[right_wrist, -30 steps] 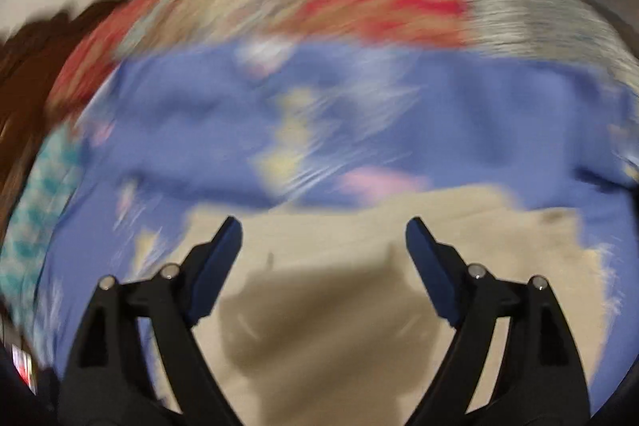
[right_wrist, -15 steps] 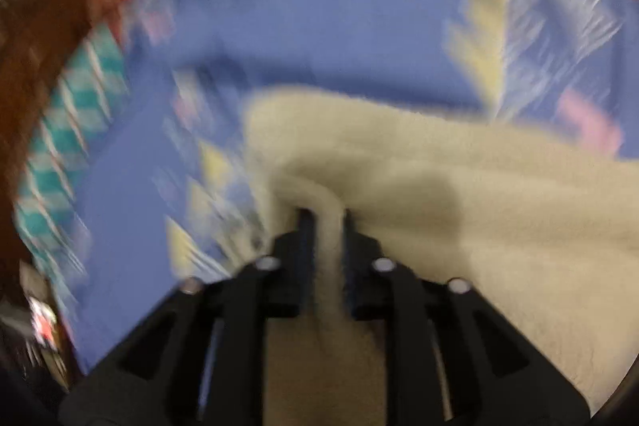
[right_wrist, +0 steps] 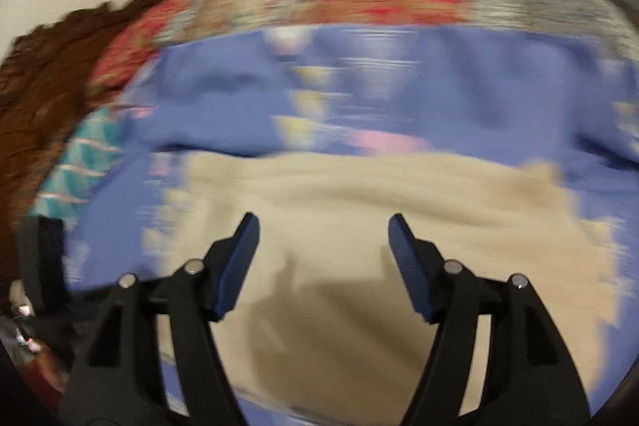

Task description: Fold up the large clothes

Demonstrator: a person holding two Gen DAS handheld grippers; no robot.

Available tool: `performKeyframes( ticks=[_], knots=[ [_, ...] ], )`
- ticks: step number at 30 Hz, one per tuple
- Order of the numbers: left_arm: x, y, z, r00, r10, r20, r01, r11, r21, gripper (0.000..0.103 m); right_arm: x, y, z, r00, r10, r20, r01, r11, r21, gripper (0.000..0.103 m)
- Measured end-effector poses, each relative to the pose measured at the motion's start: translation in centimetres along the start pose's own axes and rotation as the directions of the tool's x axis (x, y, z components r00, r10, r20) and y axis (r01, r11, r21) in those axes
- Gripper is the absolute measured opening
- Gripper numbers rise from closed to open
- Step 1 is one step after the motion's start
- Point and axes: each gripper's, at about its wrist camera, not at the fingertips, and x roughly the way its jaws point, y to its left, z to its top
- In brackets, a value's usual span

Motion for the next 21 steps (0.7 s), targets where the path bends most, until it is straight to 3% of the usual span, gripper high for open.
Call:
performKeyframes(
  ticks=[1,2,3,6,9,11,13,15,18,21],
  knots=[
    [0.3,-0.3,-0.2,0.999,0.051,0.001,-0.051,0.998,0.030,0.028,-0.8,-3.0,-0.3,0.999,-0.047,-0.006,0.047,0.998,0.052,0.071],
    [0.6,-0.4,-0.4,0.995,0.097,0.000,-0.097,0.994,0.050,0.028,-1.1,-5.5,-0.5,0.996,-0.084,-0.014,0.085,0.991,0.107,0.076],
    [0.6,0.2,-0.6,0.995,0.097,-0.005,-0.096,0.995,0.032,0.028,-1.4,-7.7,-0.7,0.995,-0.095,-0.023,0.097,0.983,0.157,0.081],
    [-0.4,1.5,-0.9,0.999,0.052,-0.008,-0.053,0.997,-0.048,0.028,-1.7,-14.2,-1.7,0.998,-0.048,-0.046,0.059,0.950,0.308,0.095],
    [-1.8,2.1,-0.4,0.999,0.005,0.034,-0.002,0.996,-0.089,0.032,-0.6,-17.3,-2.8,0.996,0.057,-0.074,-0.022,0.911,0.412,0.095],
    [-2.1,2.6,0.2,0.999,-0.006,0.034,0.010,0.993,-0.114,0.040,1.2,-17.5,-3.6,0.987,0.111,-0.117,-0.052,0.905,0.421,0.095],
    [-2.2,2.9,1.0,0.999,0.032,0.020,-0.029,0.991,-0.127,0.059,2.5,-17.3,-4.2,0.976,0.151,-0.156,-0.073,0.904,0.420,0.095],
    [-2.3,3.3,1.6,0.999,0.026,0.025,-0.022,0.992,-0.121,0.068,4.5,-17.0,-5.2,0.951,0.232,-0.205,-0.119,0.885,0.450,0.097],
    [-1.8,4.3,2.4,0.999,-0.041,0.002,0.041,0.989,-0.145,0.075,4.7,-15.0,-5.3,0.962,0.191,-0.194,-0.104,0.915,0.389,0.098],
    [-1.6,5.8,2.7,0.999,-0.050,-0.009,0.047,0.978,-0.202,0.076,5.1,-13.7,-5.1,0.949,0.241,-0.205,-0.161,0.925,0.345,0.098]
  ],
)
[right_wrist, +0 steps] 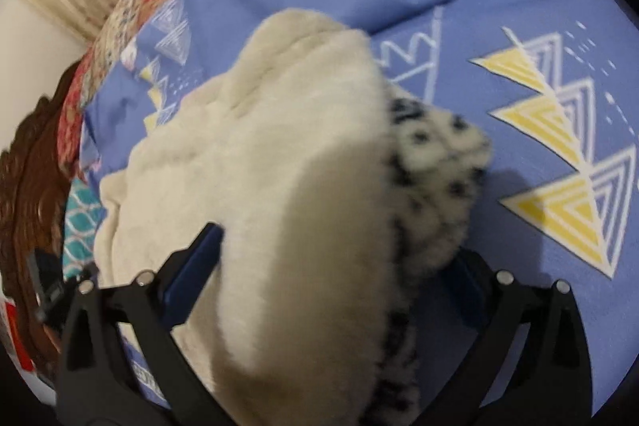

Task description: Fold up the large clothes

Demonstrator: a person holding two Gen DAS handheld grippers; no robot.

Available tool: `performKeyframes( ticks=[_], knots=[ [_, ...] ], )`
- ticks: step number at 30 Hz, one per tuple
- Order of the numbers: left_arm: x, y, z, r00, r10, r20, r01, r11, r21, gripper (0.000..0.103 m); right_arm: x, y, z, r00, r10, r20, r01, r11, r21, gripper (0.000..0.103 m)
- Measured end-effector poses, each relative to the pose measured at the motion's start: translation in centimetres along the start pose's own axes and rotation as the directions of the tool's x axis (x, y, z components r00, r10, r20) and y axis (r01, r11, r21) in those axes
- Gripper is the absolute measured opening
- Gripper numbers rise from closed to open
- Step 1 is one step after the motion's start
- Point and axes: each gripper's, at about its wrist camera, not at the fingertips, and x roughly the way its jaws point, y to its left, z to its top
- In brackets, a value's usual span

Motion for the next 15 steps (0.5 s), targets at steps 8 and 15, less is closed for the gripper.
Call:
performKeyframes(
  ticks=[8,15],
  knots=[
    [3.1,0.7,-0.1,0.983,-0.141,-0.119,0.134,0.989,-0.064,0.090,2.7,3.0,-0.7,0.995,0.069,-0.078,-0.074,0.995,-0.067,0.099],
    [6.7,-4.3,-1.6,0.987,-0.069,-0.146,0.088,0.987,0.132,0.094,2.7,4.3,-0.3,0.993,0.061,-0.105,-0.067,0.996,-0.056,0.051]
  ],
)
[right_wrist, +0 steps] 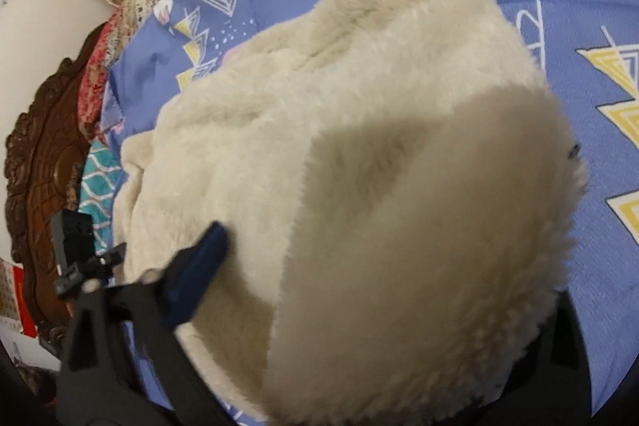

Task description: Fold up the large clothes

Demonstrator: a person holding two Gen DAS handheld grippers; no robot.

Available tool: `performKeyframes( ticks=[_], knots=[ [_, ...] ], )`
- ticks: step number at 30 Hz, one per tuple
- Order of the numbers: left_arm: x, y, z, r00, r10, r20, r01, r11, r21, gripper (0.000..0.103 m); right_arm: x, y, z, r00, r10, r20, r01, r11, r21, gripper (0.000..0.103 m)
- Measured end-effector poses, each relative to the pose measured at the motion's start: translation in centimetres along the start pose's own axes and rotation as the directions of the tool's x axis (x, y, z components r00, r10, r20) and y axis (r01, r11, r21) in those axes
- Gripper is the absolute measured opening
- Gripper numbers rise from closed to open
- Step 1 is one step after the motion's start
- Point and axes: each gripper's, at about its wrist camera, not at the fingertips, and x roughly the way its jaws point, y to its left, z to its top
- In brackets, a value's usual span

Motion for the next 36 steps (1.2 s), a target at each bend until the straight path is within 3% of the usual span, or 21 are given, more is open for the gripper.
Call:
performKeyframes(
  ticks=[1,3,8,11,16,21,22,23,24,25,26,27,28,29,30,34,36],
  knots=[
    [0.1,-0.3,0.0,1.000,-0.010,-0.007,0.010,1.000,0.009,0.067,-0.3,0.7,-0.1,1.000,0.008,-0.006,-0.008,1.000,-0.012,0.038],
    [-0.9,-1.0,-0.2,0.998,-0.056,0.003,0.056,0.998,0.012,0.051,-1.6,3.9,-0.5,1.000,0.009,0.016,-0.008,0.996,-0.085,0.033],
    [-6.5,-2.5,-1.1,0.985,-0.127,0.115,0.120,0.990,0.070,0.045,-5.5,13.3,-0.8,0.990,0.110,0.089,-0.087,0.969,-0.231,0.031],
    [-12.0,-1.9,-1.9,0.966,-0.135,0.218,0.116,0.988,0.099,0.045,-6.4,20.0,-0.7,0.982,0.155,0.108,-0.113,0.940,-0.322,0.030],
    [-24.9,3.4,-2.4,0.888,-0.087,0.452,0.057,0.995,0.078,0.045,-4.1,33.1,-0.2,0.966,0.224,0.132,-0.134,0.864,-0.485,0.030],
    [-34.3,10.6,-2.3,0.796,0.109,0.595,-0.108,0.993,-0.037,0.045,3.3,44.0,2.4,0.958,0.262,0.114,-0.167,0.837,-0.521,0.032],
    [-35.2,11.9,-2.2,0.779,0.148,0.610,-0.137,0.988,-0.066,0.045,5.8,46.3,3.1,0.965,0.227,0.131,-0.126,0.840,-0.527,0.035],
    [-35.9,13.4,-2.1,0.754,0.206,0.624,-0.179,0.978,-0.107,0.046,7.9,48.2,3.7,0.970,0.165,0.178,-0.045,0.842,-0.538,0.052],
    [-36.3,15.5,-1.8,0.705,0.329,0.628,-0.273,0.943,-0.188,0.055,10.4,50.2,4.1,0.962,0.054,0.269,0.107,0.828,-0.550,0.081],
    [-36.1,17.4,-1.7,0.672,0.433,0.601,-0.353,0.900,-0.255,0.064,12.9,51.9,4.2,0.913,-0.088,0.398,0.312,0.778,-0.545,0.089],
    [-35.3,19.6,-1.3,0.651,0.534,0.539,-0.426,0.845,-0.323,0.064,14.2,52.5,4.1,0.869,-0.172,0.465,0.428,0.733,-0.529,0.090],
    [-34.2,22.5,-1.1,0.655,0.613,0.442,-0.481,0.790,-0.381,0.064,15.8,53.2,4.1,0.818,-0.248,0.519,0.529,0.680,-0.508,0.090],
    [-33.2,25.1,-1.4,0.678,0.642,0.358,-0.496,0.759,-0.423,0.064,16.6,53.3,3.8,0.791,-0.270,0.550,0.567,0.661,-0.491,0.090],
    [-32.8,26.4,-1.9,0.694,0.640,0.329,-0.483,0.753,-0.447,0.064,16.5,53.1,3.5,0.792,-0.252,0.555,0.558,0.668,-0.493,0.090],
    [-33.0,27.7,-3.3,0.702,0.626,0.340,-0.442,0.757,-0.481,0.064,16.3,52.8,2.6,0.809,-0.210,0.549,0.524,0.680,-0.513,0.090],
    [-34.7,28.0,-7.6,0.673,0.605,0.425,-0.354,0.769,-0.533,0.064,16.7,49.6,-2.6,0.892,-0.160,0.423,0.412,0.673,-0.614,0.090],
    [-35.7,27.1,-10.2,0.642,0.612,0.462,-0.331,0.765,-0.552,0.064,16.7,47.2,-5.5,0.929,-0.154,0.335,0.341,0.703,-0.624,0.090]
  ],
)
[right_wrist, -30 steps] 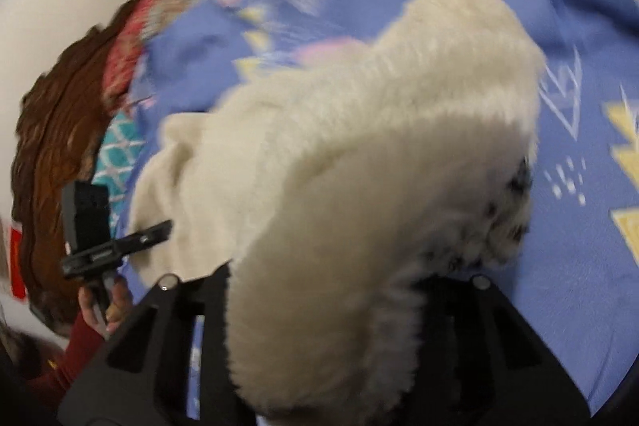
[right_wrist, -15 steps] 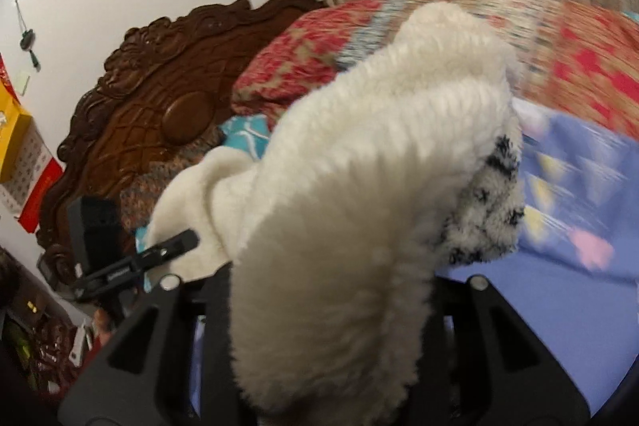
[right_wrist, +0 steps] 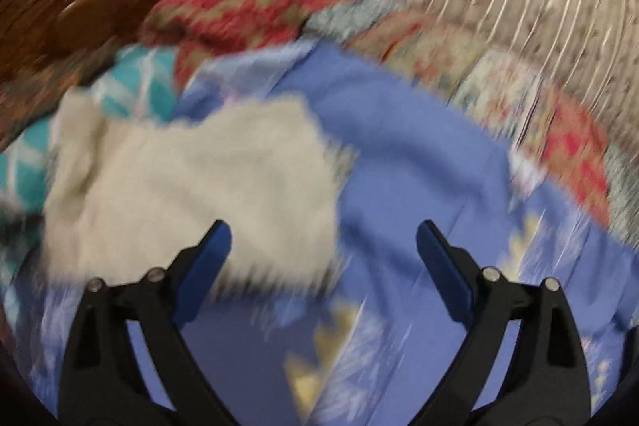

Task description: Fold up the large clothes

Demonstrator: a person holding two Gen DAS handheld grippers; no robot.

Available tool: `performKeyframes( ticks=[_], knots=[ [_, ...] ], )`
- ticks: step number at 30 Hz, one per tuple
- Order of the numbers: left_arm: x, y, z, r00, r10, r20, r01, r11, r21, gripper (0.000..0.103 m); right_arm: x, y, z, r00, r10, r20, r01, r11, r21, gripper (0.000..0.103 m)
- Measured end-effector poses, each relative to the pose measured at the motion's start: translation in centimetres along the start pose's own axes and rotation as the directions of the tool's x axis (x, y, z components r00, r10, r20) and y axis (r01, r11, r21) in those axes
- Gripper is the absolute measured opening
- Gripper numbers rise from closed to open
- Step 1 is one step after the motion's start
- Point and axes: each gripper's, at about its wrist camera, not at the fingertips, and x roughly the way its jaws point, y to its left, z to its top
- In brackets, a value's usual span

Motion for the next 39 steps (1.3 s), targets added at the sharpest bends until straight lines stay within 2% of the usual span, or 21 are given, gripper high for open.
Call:
performKeyframes(
  ticks=[2,5,8,10,14,16,23,31,39],
  knots=[
    [-2.6,0.9,-1.4,0.999,0.007,0.031,-0.006,1.000,-0.016,0.064,-0.5,0.4,-3.5,0.994,0.078,-0.072,-0.076,0.997,0.028,0.090],
    [-4.7,-0.2,-4.1,0.999,0.040,0.033,-0.040,0.999,0.013,0.066,-2.5,1.3,-9.0,0.980,0.140,-0.143,-0.131,0.989,0.069,0.090],
    [-7.5,-1.1,-8.6,0.994,0.107,-0.005,-0.106,0.989,0.100,0.067,-4.3,2.0,-13.6,0.972,0.156,-0.177,-0.141,0.986,0.094,0.090],
    [-8.8,-2.5,-11.1,0.991,0.129,-0.033,-0.124,0.982,0.142,0.067,-5.8,2.0,-15.7,0.969,0.158,-0.189,-0.139,0.984,0.111,0.090],
    [-11.1,-4.5,-16.3,0.986,0.118,-0.115,-0.094,0.976,0.197,0.067,-9.3,1.2,-19.9,0.968,0.158,-0.196,-0.127,0.979,0.161,0.090],
    [-11.9,-5.2,-17.9,0.985,0.119,-0.125,-0.090,0.972,0.215,0.067,-11.0,0.8,-21.6,0.966,0.164,-0.199,-0.129,0.975,0.180,0.090],
    [-14.4,-8.3,-22.6,0.980,0.145,-0.136,-0.097,0.947,0.306,0.067,-15.4,1.0,-25.4,0.973,0.148,-0.179,-0.125,0.983,0.131,0.090],
    [-16.5,-10.7,-25.4,0.981,0.141,-0.135,-0.082,0.924,0.373,0.071,-18.4,0.4,-28.0,0.973,0.164,-0.163,-0.138,0.978,0.157,0.090],
    [-17.5,-11.2,-26.1,0.986,0.107,-0.128,-0.056,0.934,0.352,0.079,-19.4,-0.2,-29.4,0.966,0.202,-0.163,-0.169,0.966,0.193,0.090]
  ],
)
